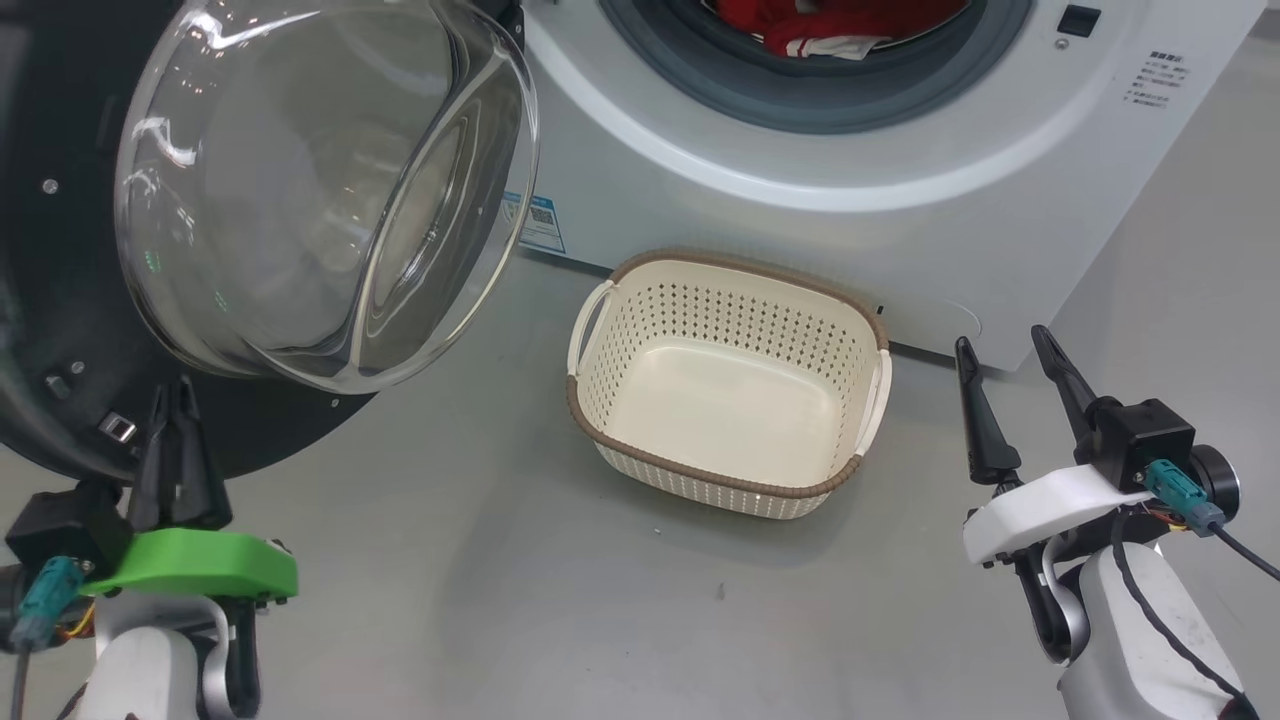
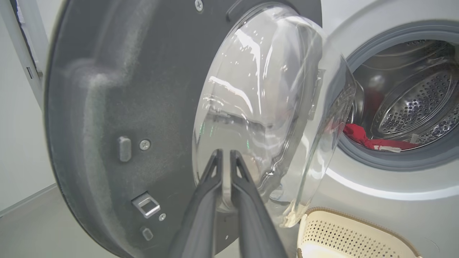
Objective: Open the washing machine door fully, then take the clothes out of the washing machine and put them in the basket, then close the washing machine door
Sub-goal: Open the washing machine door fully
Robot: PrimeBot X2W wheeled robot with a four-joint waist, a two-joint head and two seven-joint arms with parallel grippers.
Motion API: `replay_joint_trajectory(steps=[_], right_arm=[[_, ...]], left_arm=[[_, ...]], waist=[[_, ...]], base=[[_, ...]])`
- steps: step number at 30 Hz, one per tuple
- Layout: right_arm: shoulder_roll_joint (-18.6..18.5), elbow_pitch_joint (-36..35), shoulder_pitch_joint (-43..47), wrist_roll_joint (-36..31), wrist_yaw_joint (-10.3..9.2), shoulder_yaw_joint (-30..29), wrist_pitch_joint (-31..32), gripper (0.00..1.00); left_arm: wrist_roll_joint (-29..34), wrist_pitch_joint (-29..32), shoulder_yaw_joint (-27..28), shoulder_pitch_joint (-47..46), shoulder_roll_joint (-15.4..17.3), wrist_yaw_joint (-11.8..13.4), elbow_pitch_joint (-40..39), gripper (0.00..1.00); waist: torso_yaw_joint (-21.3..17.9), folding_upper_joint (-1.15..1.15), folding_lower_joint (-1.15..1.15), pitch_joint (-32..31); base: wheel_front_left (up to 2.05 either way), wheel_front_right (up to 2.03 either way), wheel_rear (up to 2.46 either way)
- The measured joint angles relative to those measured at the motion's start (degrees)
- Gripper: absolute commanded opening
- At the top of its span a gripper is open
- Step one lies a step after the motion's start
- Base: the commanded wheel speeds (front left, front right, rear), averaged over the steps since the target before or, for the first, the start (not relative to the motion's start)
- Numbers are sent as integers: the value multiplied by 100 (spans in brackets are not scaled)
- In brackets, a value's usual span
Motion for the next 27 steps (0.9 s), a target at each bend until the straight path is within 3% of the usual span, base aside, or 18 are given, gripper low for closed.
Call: replay_joint_trajectory(steps=[2, 3, 4, 5, 6, 27], right_arm=[[3, -15, 4, 2, 1, 1, 0, 100], [8, -26, 12, 5, 1, 4, 0, 100], [9, -29, 19, 12, 1, 9, 0, 100], [12, -31, 29, 16, 1, 13, 0, 100], [15, -33, 44, 20, 1, 18, 0, 100], [70, -141, 462, 250, 35, 259, 0, 100]], left_arm=[[7, 1, -58, 70, -56, -43, -47, 21], [52, 0, -140, 138, -74, -54, -94, 42], [56, 0, -180, 168, -80, -83, -94, 55], [57, 0, -214, 208, -87, -102, -94, 87], [58, 0, -243, 257, -94, -119, -99, 100], [200, 36, -892, 832, -141, -299, -298, 100]], waist=[[-20, 0, 0, -59], [-40, 0, 0, -121], [-51, 0, 0, -154], [-62, 0, 0, -187], [-74, 0, 0, -220], [-584, 0, 0, -717]], base=[[0, 0, 0], [0, 0, 0], [0, 0, 0], [0, 0, 0], [0, 0, 0], [0, 0, 0]])
